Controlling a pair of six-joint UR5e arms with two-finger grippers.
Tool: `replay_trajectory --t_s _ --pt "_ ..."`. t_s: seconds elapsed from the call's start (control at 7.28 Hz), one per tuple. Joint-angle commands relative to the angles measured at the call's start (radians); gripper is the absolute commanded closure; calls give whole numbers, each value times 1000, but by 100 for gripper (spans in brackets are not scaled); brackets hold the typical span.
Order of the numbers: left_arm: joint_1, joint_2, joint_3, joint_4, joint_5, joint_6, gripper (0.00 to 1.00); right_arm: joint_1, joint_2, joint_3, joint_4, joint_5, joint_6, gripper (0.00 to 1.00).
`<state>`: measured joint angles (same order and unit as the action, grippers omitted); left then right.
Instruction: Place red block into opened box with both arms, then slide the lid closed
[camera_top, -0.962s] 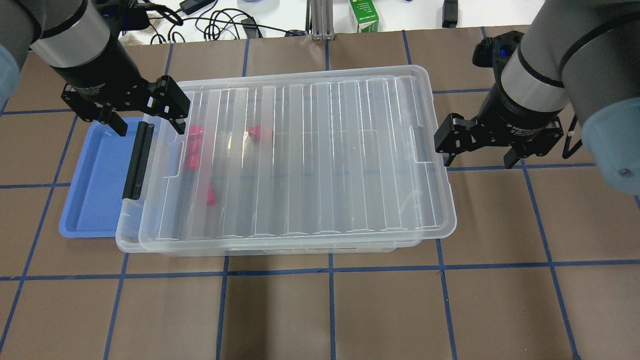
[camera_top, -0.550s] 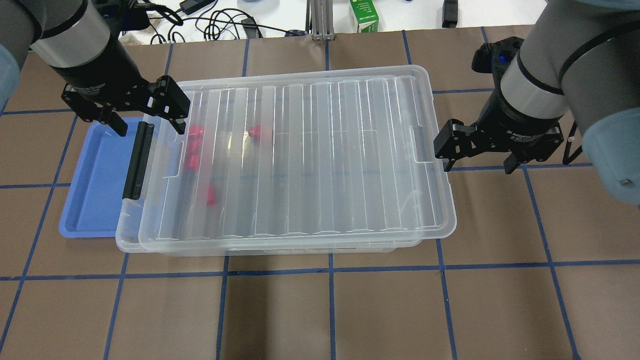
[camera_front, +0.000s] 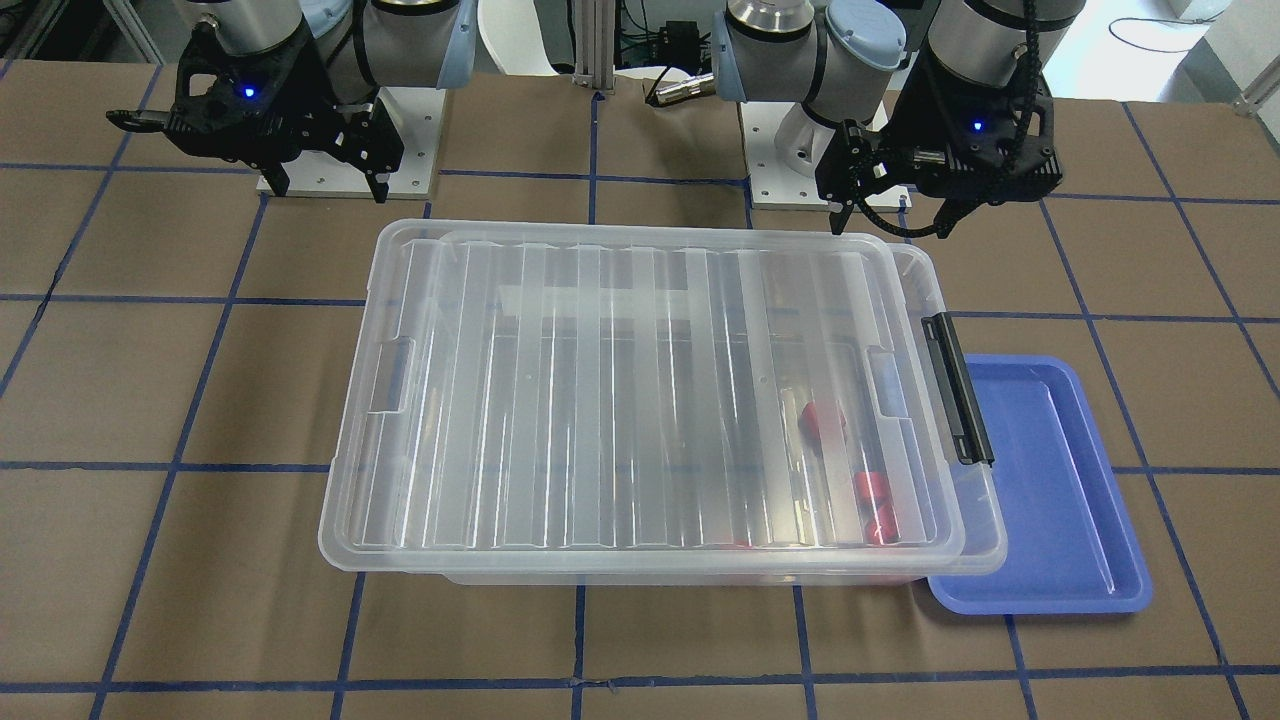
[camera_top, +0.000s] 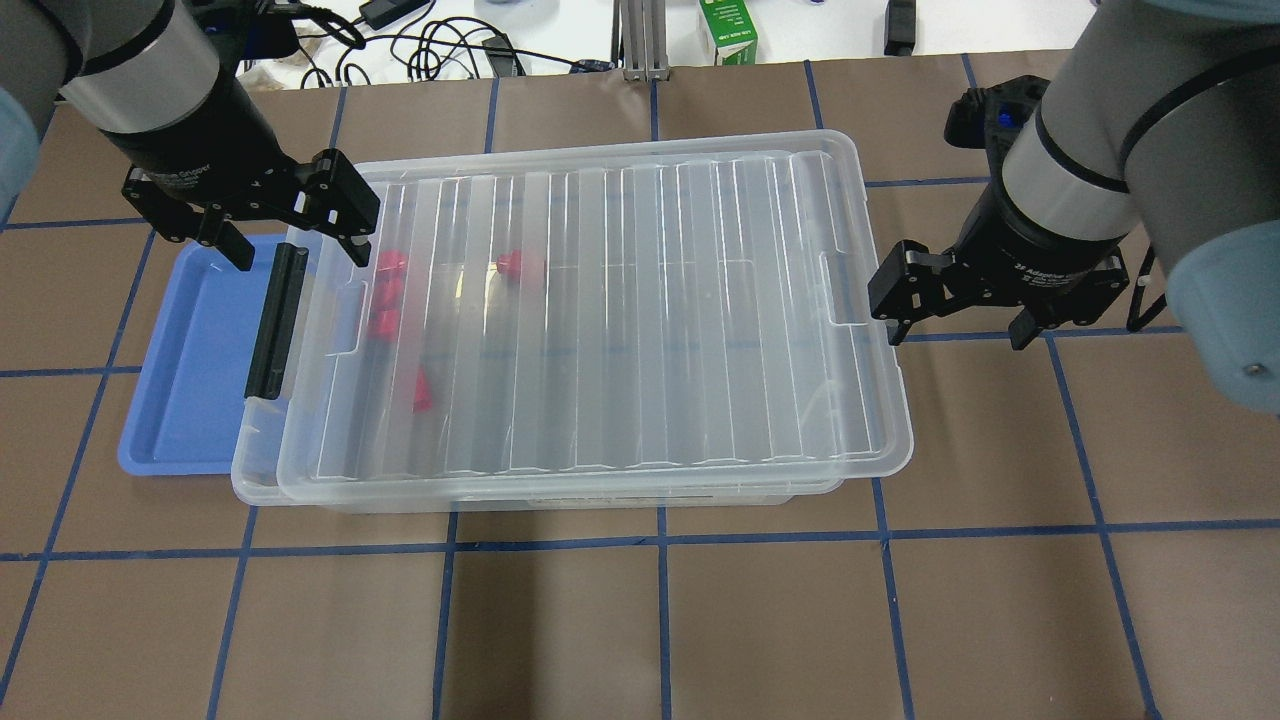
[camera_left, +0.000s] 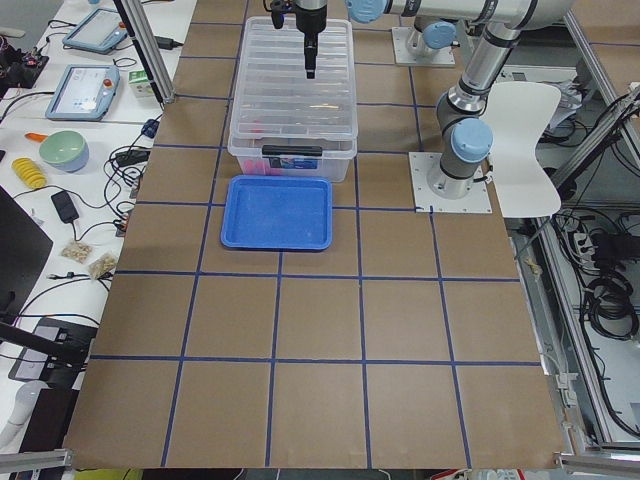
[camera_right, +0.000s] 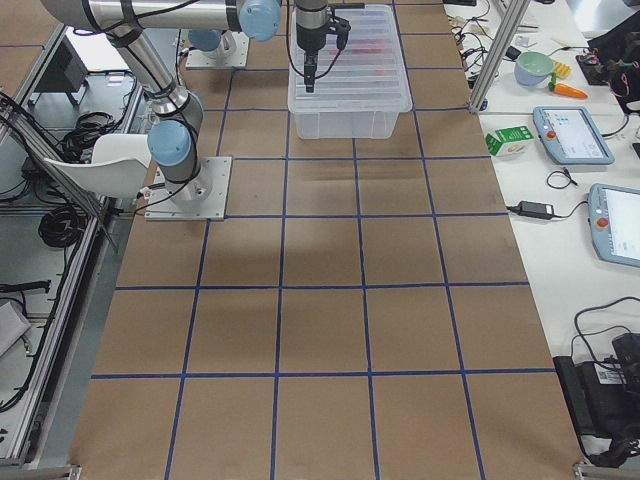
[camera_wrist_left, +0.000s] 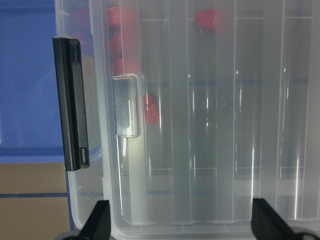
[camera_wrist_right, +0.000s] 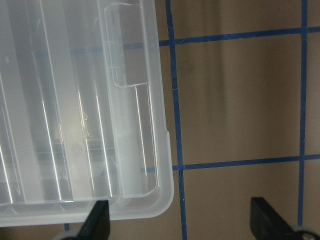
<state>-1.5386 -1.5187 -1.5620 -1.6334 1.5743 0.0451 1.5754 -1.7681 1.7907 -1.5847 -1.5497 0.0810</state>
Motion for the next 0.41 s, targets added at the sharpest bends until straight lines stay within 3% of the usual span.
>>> replay_trajectory --t_s 0.0,0.27 --pt "0 -5 7 1 1 -1 0 0 -1 -1 0 -16 -1 0" --pt "0 -6 7 1 1 -1 0 0 -1 -4 0 -20 -1 0"
